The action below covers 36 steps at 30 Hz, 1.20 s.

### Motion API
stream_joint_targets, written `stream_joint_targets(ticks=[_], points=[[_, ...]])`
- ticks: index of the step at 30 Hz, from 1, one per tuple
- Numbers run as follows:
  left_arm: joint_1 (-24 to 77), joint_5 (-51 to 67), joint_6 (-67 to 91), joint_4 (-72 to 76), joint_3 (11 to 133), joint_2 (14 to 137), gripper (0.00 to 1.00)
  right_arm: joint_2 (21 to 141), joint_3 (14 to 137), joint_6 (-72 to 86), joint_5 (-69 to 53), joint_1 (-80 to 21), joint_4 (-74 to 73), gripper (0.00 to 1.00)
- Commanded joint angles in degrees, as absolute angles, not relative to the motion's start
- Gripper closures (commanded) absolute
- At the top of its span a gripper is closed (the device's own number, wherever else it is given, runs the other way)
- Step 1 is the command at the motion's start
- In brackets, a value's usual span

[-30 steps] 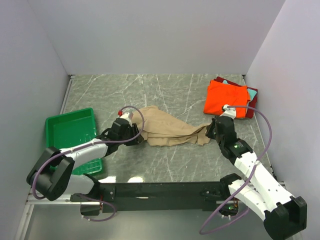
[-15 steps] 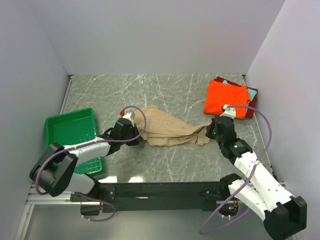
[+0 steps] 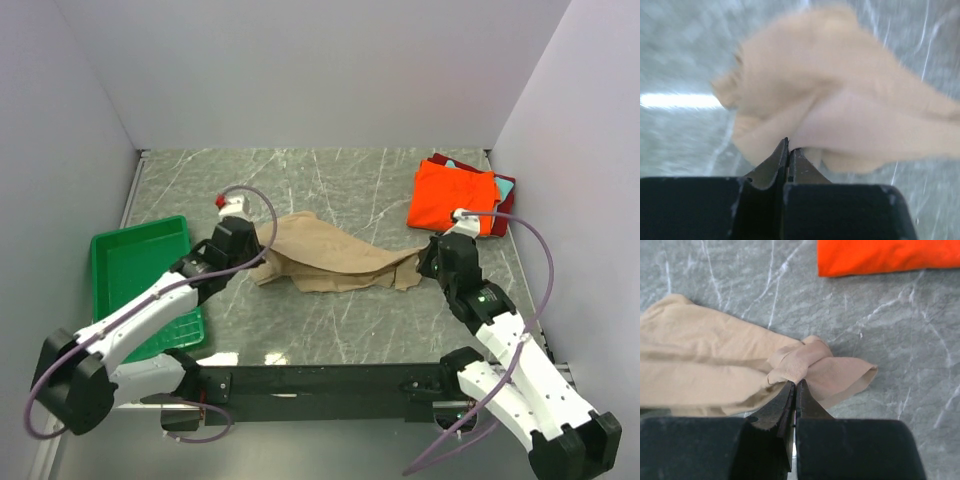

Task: Fold and stack the t-shirts
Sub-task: Flatten the tshirt out

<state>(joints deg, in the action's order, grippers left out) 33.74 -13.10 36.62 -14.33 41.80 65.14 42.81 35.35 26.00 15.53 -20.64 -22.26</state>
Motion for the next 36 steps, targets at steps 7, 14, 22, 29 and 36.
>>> stream_joint_targets(ticks=[7, 14, 22, 29, 36], points=[[32.35, -36.19, 32.69, -31.02, 56.77, 59.59, 1.00, 37.45, 44.82, 23.12, 14.60, -20.65, -26.89, 1.00], [30.06, -41.31, 32.17, -31.38, 58.37, 58.62, 1.00, 35.33, 39.91, 24.95, 5.98, -20.65, -25.40, 1.00], [29.53, -38.59, 33.66, -29.27, 52.74, 61.34, 1.00, 36.47, 31.30, 30.05, 5.19, -20.66, -25.67, 0.47], [28.22, -37.97, 33.58, -27.95, 51.15, 62.84, 1.00, 37.79, 28.39, 32.34, 5.18, -20.74, -22.86, 0.32], [25.23, -35.34, 33.05, -25.84, 49.22, 64.07, 1.00, 46.39, 28.91, 33.31, 7.65, -20.39, -15.58, 0.24]])
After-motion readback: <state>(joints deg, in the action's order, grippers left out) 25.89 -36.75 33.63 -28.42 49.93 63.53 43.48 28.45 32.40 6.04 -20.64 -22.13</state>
